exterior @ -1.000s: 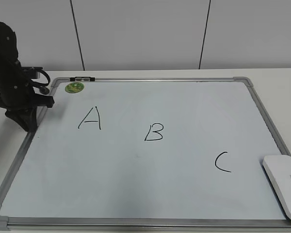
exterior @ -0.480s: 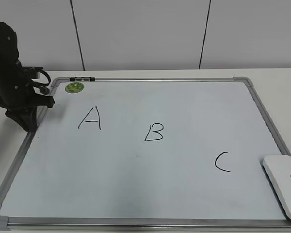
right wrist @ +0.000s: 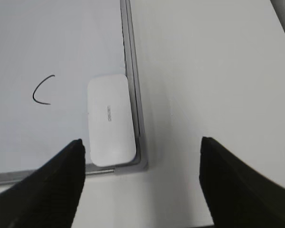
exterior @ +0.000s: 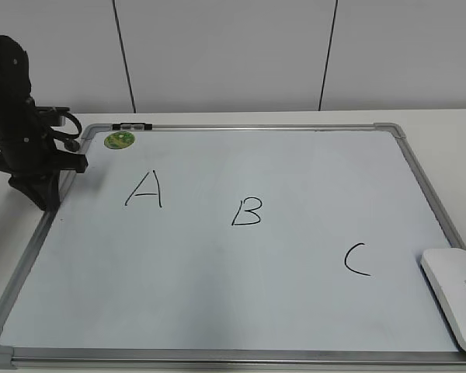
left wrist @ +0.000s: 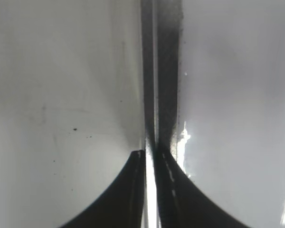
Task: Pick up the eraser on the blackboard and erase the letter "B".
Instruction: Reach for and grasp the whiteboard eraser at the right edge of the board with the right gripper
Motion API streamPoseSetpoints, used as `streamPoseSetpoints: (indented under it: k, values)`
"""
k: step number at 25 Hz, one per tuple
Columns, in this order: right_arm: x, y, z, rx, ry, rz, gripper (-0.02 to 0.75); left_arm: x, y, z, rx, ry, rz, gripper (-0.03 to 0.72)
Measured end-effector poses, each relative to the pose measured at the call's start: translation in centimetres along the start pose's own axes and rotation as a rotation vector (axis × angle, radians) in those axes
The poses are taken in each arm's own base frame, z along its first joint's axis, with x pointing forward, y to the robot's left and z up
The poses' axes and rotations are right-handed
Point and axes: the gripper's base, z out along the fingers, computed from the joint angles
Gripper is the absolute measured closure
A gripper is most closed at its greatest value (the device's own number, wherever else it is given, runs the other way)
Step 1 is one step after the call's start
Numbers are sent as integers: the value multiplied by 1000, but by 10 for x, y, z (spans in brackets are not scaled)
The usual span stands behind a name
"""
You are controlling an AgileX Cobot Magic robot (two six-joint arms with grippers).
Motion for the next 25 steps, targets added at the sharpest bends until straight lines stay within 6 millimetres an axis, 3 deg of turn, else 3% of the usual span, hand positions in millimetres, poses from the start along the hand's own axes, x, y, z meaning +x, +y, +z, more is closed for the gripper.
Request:
streamPoseSetpoints:
  k: [8,13,17,25]
  values:
    - [-40,6,58,-22,43,2,183,0,0,0,-1,0,1,624]
    - [-59,9,99,-15,236,0,183,0,0,0,-1,0,1,624]
    - [-69,10,130,-6,451,-21,183,0,0,0,-1,0,1,624]
    - [-79,29,169,-80,633,-92,135,0,0,0,-1,0,1,624]
